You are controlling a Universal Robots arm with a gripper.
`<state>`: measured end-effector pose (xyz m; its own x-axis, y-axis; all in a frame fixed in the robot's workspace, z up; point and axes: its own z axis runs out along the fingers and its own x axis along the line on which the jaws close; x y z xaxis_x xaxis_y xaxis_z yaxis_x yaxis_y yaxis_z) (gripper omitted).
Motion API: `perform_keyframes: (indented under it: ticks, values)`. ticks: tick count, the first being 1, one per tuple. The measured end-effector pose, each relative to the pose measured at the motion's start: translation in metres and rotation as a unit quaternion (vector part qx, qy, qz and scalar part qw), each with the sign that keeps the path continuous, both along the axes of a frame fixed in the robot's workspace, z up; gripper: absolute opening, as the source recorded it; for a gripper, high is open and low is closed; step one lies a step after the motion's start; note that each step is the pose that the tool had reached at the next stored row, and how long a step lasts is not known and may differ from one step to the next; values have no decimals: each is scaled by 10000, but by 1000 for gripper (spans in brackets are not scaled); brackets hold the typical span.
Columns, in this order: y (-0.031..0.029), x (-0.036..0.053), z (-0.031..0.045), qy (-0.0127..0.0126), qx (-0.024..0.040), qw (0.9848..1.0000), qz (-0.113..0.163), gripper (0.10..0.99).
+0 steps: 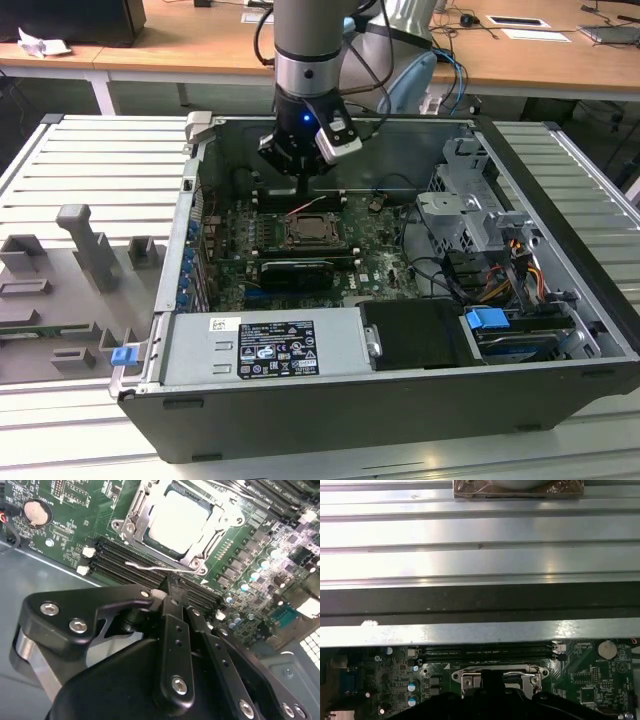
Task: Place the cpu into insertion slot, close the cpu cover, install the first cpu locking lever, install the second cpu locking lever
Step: 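Install the first cpu locking lever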
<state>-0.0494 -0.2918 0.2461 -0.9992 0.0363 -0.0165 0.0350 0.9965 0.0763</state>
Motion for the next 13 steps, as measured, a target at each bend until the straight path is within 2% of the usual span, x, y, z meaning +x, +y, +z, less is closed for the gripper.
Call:
perform_keyframes:
  ticks: [4,7,13]
  values:
    - [5,12,-80,0,0,10000,12,106]
    - [34,43,-129,0,3,10000,29,106]
    - [76,94,-191,0,5,9998,186,106]
